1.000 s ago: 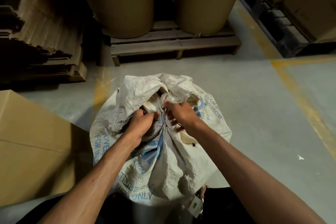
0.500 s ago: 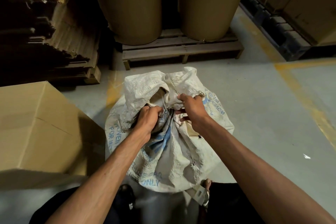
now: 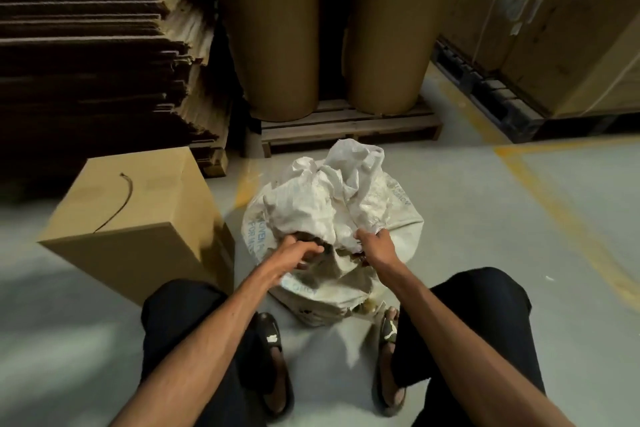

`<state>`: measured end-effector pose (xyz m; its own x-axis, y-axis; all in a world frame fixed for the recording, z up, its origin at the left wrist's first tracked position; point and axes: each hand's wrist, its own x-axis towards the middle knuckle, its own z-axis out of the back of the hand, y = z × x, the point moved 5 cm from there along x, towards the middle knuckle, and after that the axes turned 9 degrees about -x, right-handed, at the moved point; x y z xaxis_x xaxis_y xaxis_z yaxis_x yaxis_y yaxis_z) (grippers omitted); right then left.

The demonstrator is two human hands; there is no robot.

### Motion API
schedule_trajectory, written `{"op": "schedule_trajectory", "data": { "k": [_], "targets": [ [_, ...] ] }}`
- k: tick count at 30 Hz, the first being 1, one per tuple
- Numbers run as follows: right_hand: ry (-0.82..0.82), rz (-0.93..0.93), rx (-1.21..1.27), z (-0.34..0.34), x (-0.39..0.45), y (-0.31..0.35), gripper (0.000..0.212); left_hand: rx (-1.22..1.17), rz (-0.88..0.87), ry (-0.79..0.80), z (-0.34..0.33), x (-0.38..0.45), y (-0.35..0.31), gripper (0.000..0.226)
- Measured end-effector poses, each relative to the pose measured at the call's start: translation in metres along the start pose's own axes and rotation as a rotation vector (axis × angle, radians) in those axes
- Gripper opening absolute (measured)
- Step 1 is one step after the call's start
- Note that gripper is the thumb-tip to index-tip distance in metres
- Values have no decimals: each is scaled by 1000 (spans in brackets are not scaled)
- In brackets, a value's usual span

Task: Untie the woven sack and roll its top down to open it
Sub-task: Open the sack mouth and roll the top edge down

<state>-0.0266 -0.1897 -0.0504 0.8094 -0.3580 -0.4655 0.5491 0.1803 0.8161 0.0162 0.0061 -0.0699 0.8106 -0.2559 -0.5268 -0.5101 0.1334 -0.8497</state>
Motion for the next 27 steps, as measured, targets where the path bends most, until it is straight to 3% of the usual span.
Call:
{"op": "schedule_trajectory", "data": {
  "k": [2, 4, 7, 10, 14, 16, 19, 21, 24, 27],
  "targets": [
    [12, -1, -42, -6, -31, -18, 14, -149, 33, -3, -3, -21, 17, 62],
    [96, 20, -88, -17, -58, -34, 8, -354, 46, 7, -11, -40, 31, 70],
    [155, 2, -66, -31, -76, -63, 23, -610, 26, -116, -15, -59, 44, 67],
    [126, -61, 48, -32, -96, -86, 26, -628, 23, -272, -9, -73, 52, 76],
    [81, -202, 116, -25, -121, -116, 33, -309, -21, -343, -22, -127, 56, 51],
    [-74, -281, 191, -11, -123, -128, 56, -84, -41, -271, -38, -139, 68, 42],
    [-293, -377, 227, 12, -120, -133, 88, 403, -175, -173, -53, -134, 74, 48],
    [-325, -289, 238, 20, -115, -124, 100, 627, -243, -94, -60, -129, 72, 51],
    [-327, -55, 287, 19, -105, -109, 91, 815, -224, 23, -63, -112, 88, 50],
    [-356, -21, 190, 14, -102, -109, 63, 1000, -134, 169, -67, -102, 111, 50]
  ]
}}
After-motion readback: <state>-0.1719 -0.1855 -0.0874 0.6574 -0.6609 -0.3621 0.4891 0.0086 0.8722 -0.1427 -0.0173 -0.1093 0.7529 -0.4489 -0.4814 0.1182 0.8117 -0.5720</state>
